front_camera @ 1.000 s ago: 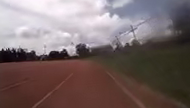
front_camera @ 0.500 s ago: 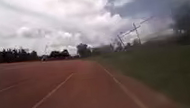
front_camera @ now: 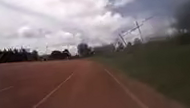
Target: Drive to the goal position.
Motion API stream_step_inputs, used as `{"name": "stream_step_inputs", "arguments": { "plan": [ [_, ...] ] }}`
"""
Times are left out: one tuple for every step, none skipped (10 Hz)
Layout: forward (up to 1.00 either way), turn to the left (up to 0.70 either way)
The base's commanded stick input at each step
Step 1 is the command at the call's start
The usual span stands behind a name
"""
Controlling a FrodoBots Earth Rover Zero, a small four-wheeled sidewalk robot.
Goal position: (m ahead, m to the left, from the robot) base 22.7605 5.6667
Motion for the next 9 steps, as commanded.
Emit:
{"name": "stream_step_inputs", "arguments": {
  "plan": [
    [0.7,0.0],
    [0.7,0.0],
    [0.7,0.0],
    [0.7,0.0],
    [0.7,0.0],
    [0.7,-0.06],
    [0.7,-0.18],
    [0.7,-0.08],
    [0.7,0.0]
  ]
}}
